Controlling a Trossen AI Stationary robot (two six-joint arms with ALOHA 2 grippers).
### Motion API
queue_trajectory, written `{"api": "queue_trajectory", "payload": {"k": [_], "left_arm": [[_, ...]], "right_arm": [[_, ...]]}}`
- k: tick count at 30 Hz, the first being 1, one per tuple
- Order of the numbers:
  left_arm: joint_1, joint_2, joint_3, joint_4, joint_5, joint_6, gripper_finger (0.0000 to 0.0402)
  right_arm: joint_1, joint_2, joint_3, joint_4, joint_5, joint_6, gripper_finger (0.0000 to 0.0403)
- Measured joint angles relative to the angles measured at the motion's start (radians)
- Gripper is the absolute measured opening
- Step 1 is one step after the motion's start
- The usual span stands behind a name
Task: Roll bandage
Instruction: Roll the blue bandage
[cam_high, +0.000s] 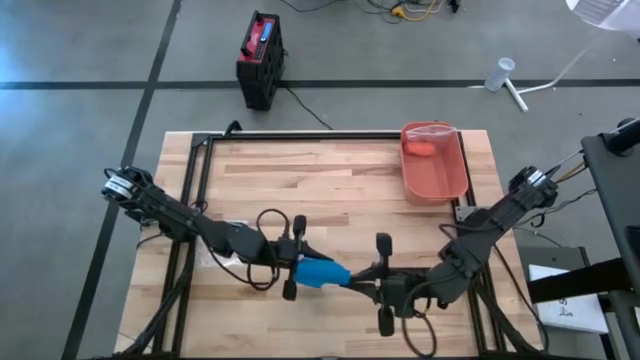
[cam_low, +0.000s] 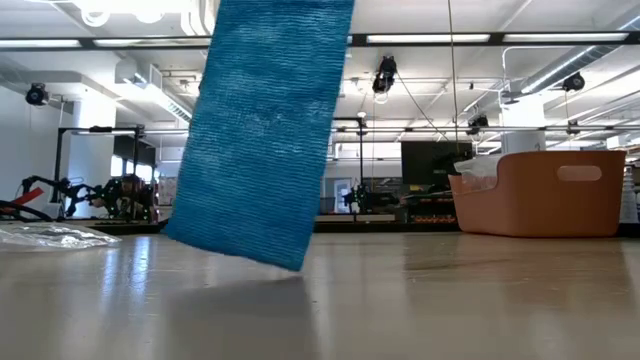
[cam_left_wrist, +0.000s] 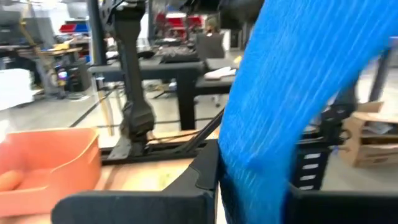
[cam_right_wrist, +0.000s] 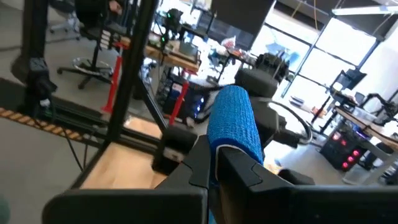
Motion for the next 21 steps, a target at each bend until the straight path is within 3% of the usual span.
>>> {"api": "queue_trajectory", "payload": {"k": [5, 10, 17, 21], "left_arm": [[0.006, -0.002, 0.0, -0.023, -0.088, 0.036, 0.0001], [0.037, -0.065, 0.002, -0.013, -0.185, 0.153, 0.0], [0.09, -0.2, 0.058, -0.037, -0.197, 0.373, 0.0], [0.092, -0.26, 0.162, -0.165, -0.177, 0.47, 0.0]], "right_arm": [[0.019, -0.018, 0.0, 0.022, -0.035, -0.003, 0.0008], [0.019, -0.018, 0.0, 0.021, -0.203, 0.049, 0.0008], [0.01, -0.003, -0.005, -0.038, -0.255, 0.136, 0.0008], [-0.019, 0.028, -0.012, -0.068, -0.265, 0.195, 0.0008]]}}
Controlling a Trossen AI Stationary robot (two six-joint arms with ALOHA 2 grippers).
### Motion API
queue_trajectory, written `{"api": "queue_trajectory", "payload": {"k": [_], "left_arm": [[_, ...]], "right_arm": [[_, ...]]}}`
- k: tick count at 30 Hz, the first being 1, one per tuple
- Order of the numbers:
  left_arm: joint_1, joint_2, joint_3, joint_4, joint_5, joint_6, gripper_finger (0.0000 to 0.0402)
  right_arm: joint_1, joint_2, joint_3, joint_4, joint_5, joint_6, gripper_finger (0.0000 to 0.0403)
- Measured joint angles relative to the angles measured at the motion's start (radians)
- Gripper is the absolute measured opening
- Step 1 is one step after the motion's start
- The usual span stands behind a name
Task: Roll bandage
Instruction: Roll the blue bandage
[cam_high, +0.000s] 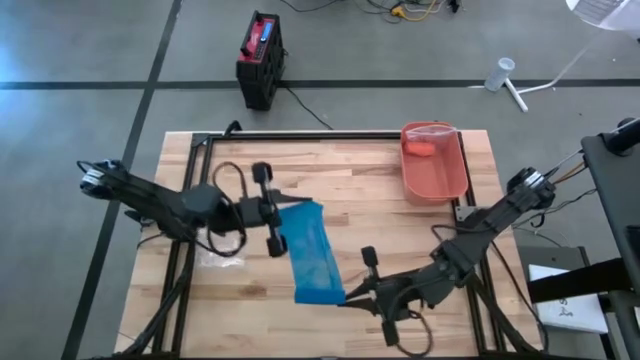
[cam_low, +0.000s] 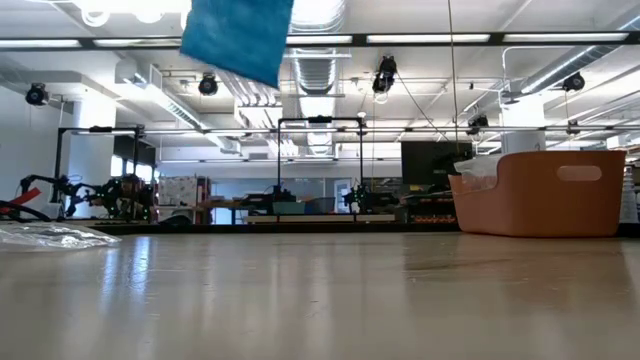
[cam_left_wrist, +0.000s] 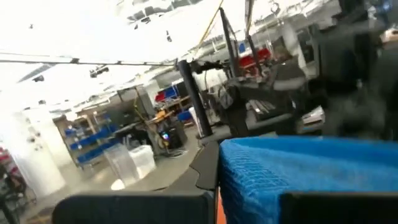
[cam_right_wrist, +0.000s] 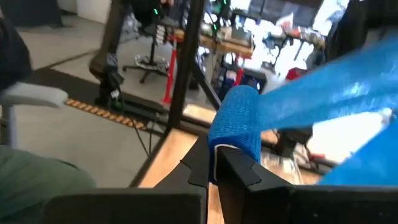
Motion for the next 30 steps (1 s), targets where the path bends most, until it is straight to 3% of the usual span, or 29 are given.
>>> {"api": "queue_trajectory", "payload": {"k": [6, 13, 18, 30], "left_arm": [[-0.012, -0.007, 0.247, -0.336, 0.101, 0.003, 0.0], [-0.12, 0.057, 0.491, -0.552, 0.156, 0.009, 0.0], [-0.221, 0.113, 0.609, -0.598, 0.156, -0.007, 0.0], [-0.313, 0.228, 0.751, -0.641, -0.042, -0.046, 0.0]], "right_arm": [[-0.052, 0.046, -0.01, 0.001, -0.001, 0.047, 0.0008], [-0.094, 0.06, -0.019, -0.02, -0.011, 0.103, 0.0008], [-0.121, 0.06, -0.019, -0.03, -0.009, 0.167, 0.0008], [-0.198, 0.062, -0.021, -0.043, -0.003, 0.341, 0.0008]]}}
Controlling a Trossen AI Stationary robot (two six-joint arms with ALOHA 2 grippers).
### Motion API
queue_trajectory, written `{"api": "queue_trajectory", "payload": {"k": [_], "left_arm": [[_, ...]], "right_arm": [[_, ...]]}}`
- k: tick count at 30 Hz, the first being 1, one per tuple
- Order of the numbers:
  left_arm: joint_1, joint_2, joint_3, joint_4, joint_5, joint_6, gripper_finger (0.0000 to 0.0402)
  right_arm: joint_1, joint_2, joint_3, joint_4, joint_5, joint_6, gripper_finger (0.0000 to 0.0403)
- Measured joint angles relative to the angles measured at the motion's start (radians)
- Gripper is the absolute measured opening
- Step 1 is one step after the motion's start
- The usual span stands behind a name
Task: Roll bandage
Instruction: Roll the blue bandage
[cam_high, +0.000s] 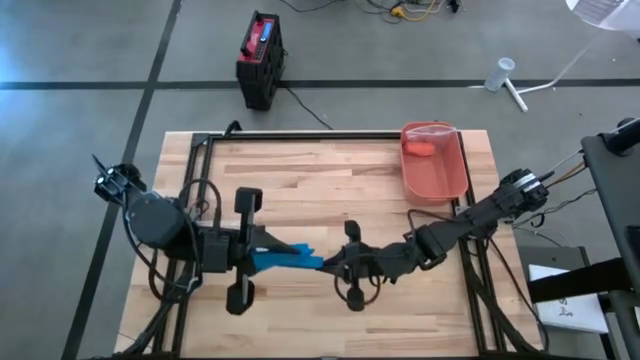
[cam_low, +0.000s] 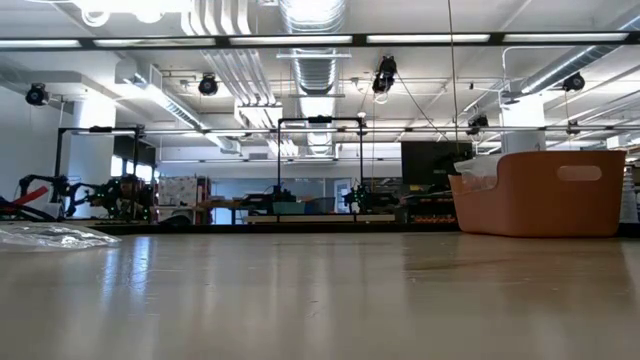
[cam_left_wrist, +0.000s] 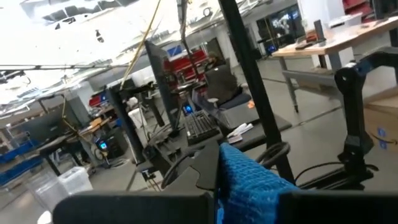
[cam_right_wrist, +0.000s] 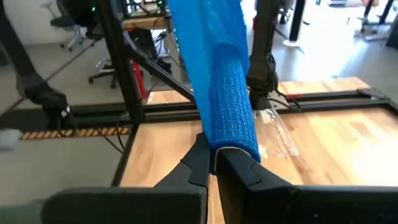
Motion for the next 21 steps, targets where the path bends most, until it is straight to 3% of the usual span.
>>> {"api": "queue_trajectory", "payload": {"k": [4, 10, 16, 21], "left_arm": [[-0.002, 0.008, 0.036, -0.04, -0.041, 0.003, 0.0], [0.019, -0.021, 0.045, -0.115, -0.194, 0.028, 0.0], [0.082, -0.042, 0.026, -0.185, -0.193, -0.002, 0.0], [0.142, -0.048, -0.033, -0.187, -0.105, -0.065, 0.0]], "right_arm": [[-0.007, -0.001, 0.0, -0.02, -0.001, 0.046, 0.0008], [0.02, 0.0, 0.0, -0.018, -0.07, -0.064, 0.0008], [0.062, -0.001, -0.001, -0.002, -0.084, -0.197, 0.0008], [0.082, 0.0, -0.002, 0.058, -0.155, -0.259, 0.0008]]}}
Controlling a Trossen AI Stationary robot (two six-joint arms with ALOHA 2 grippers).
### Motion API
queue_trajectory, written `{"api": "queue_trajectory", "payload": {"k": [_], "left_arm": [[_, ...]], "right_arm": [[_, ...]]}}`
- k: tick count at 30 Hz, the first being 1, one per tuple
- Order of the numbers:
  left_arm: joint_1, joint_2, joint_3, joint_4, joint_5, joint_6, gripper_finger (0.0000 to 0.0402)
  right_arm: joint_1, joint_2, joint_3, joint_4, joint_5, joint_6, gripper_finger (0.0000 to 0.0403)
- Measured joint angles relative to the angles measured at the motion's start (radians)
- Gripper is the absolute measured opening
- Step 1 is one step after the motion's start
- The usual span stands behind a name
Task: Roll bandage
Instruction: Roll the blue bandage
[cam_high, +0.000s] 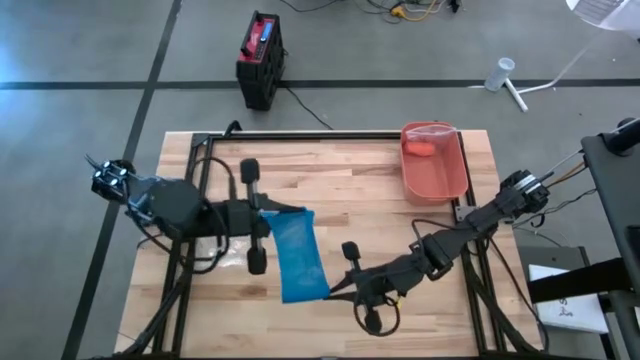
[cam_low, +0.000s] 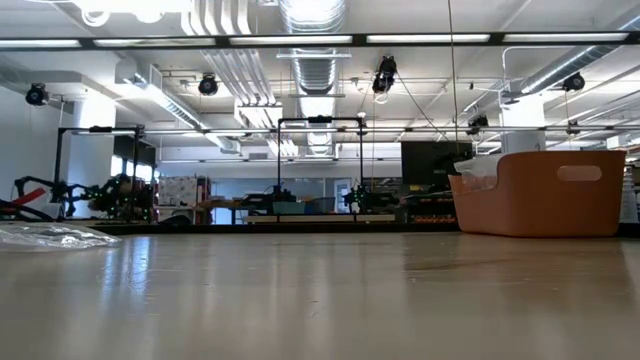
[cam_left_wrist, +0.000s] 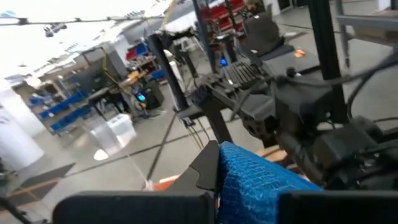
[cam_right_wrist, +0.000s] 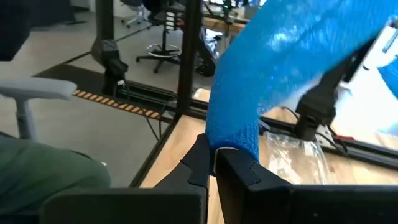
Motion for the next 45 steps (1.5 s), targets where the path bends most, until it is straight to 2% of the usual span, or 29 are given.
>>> {"api": "queue_trajectory", "payload": {"k": [6, 19, 24, 32, 45], "left_arm": [[0.022, 0.0, -0.06, 0.013, 0.014, -0.023, 0.0], [0.021, -0.022, -0.071, -0.076, 0.013, -0.117, 0.0], [0.021, -0.022, -0.11, -0.061, 0.014, -0.126, 0.0], [0.02, -0.068, -0.253, 0.019, 0.014, -0.175, 0.0], [0.01, -0.185, -0.624, 0.323, 0.016, -0.25, 0.0]], "right_arm": [[0.014, -0.003, -0.001, 0.023, -0.01, -0.035, 0.0008], [0.044, -0.026, -0.001, 0.048, -0.004, -0.086, 0.0008], [0.059, -0.038, -0.001, 0.076, -0.003, -0.134, 0.0008], [0.068, -0.047, 0.001, 0.092, -0.002, -0.161, 0.0008], [0.07, -0.072, 0.001, 0.109, 0.058, -0.196, 0.0008]]}}
